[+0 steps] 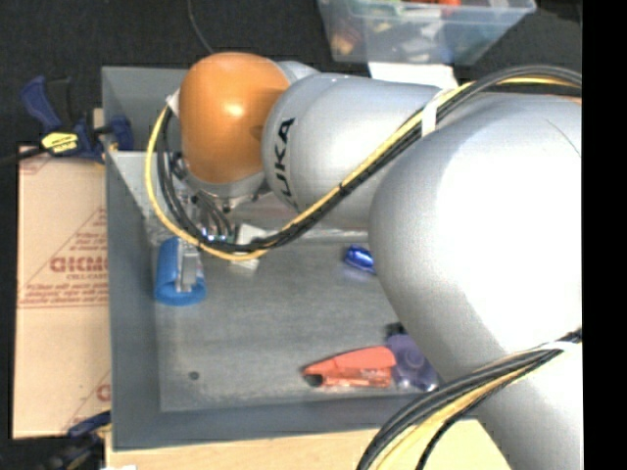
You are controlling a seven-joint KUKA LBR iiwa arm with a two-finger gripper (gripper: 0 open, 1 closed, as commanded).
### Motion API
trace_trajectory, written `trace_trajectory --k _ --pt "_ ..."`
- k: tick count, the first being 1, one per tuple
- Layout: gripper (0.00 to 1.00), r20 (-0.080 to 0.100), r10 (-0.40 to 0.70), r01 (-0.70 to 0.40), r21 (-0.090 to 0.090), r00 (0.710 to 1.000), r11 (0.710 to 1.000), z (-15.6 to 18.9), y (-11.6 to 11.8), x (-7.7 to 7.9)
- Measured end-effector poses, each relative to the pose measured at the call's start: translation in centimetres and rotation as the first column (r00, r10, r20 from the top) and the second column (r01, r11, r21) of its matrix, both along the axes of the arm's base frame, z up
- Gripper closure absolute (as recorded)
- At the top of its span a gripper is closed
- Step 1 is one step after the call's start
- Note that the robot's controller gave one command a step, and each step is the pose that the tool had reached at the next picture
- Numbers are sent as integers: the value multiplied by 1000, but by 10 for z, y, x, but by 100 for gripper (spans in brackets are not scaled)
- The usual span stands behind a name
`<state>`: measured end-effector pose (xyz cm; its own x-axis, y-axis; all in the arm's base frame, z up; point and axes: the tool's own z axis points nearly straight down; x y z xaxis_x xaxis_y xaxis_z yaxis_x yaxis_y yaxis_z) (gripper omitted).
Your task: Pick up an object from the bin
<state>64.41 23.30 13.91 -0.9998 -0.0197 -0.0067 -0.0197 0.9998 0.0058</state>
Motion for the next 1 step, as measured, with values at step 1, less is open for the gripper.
trace_trajectory --k 1 --pt "0 -5 -209 209 -1 978 978 -8 2 -10"
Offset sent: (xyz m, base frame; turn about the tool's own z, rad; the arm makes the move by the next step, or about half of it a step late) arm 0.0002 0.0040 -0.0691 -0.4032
